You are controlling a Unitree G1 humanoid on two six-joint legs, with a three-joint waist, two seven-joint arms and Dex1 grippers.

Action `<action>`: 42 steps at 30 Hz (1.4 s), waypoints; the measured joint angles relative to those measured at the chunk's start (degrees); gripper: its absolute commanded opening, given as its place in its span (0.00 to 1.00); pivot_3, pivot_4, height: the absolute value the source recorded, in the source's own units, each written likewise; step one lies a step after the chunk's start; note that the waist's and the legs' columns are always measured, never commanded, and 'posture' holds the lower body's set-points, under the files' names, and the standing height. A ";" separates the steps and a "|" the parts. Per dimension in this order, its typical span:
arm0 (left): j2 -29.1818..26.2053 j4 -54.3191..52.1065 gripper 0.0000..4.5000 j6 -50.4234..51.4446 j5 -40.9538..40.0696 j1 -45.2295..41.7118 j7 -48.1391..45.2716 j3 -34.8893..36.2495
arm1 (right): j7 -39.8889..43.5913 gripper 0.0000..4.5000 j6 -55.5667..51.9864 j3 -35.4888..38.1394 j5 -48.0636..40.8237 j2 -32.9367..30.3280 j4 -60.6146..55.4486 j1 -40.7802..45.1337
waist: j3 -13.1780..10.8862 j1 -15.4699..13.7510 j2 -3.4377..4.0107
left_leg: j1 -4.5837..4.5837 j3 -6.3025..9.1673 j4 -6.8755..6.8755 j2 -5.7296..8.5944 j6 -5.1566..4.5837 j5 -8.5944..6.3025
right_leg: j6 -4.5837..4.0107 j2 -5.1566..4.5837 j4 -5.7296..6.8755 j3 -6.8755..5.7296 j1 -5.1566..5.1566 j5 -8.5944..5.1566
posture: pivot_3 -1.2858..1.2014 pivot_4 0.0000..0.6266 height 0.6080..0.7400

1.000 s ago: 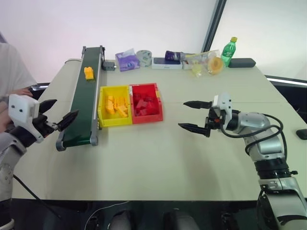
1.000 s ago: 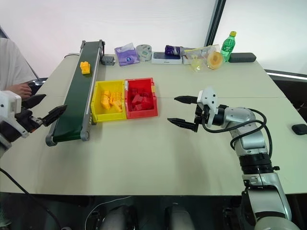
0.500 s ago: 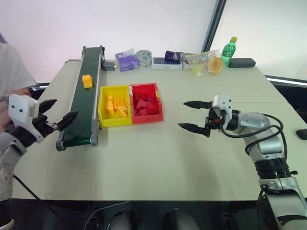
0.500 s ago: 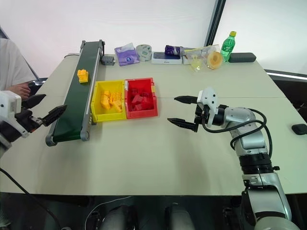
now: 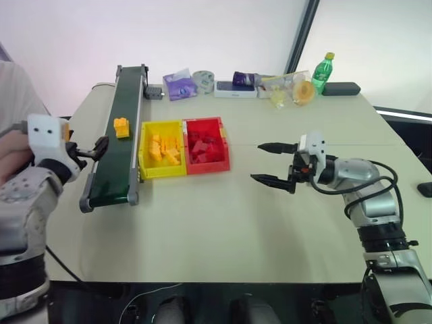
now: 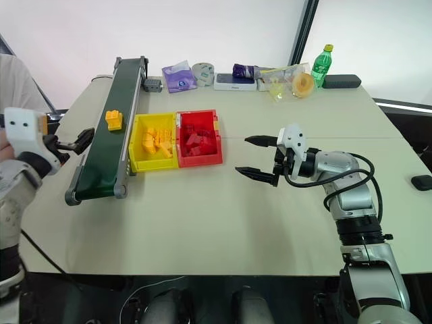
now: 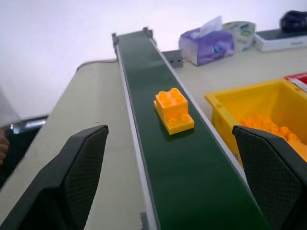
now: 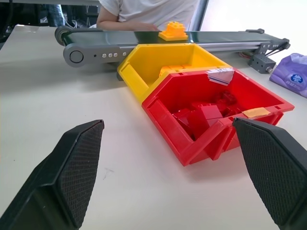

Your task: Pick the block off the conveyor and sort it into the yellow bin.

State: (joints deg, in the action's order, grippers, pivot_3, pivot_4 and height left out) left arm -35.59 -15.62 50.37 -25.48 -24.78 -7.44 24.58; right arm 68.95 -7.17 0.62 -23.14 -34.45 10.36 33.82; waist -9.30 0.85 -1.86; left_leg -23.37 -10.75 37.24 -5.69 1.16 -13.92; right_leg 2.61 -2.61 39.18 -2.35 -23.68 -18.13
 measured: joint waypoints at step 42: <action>10.98 7.35 0.30 5.26 2.44 -16.25 2.31 -6.06 | -1.18 1.00 -0.76 -0.04 0.34 0.81 -1.22 -0.44 | -0.01 -0.11 -0.01 | 0.01 -0.02 0.05 0.09 0.03 0.02 | 0.02 0.01 0.02 -0.01 0.02 0.01 | 0.52 0.24 1.00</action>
State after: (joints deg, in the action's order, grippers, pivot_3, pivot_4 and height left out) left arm -24.61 -8.28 55.63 -23.04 -41.03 -5.13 18.53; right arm 67.77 -7.93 0.57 -22.80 -33.64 9.14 33.38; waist -9.31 0.74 -1.87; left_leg -23.36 -10.77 37.29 -5.61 1.19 -13.90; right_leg 2.63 -2.60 39.20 -2.36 -23.66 -18.13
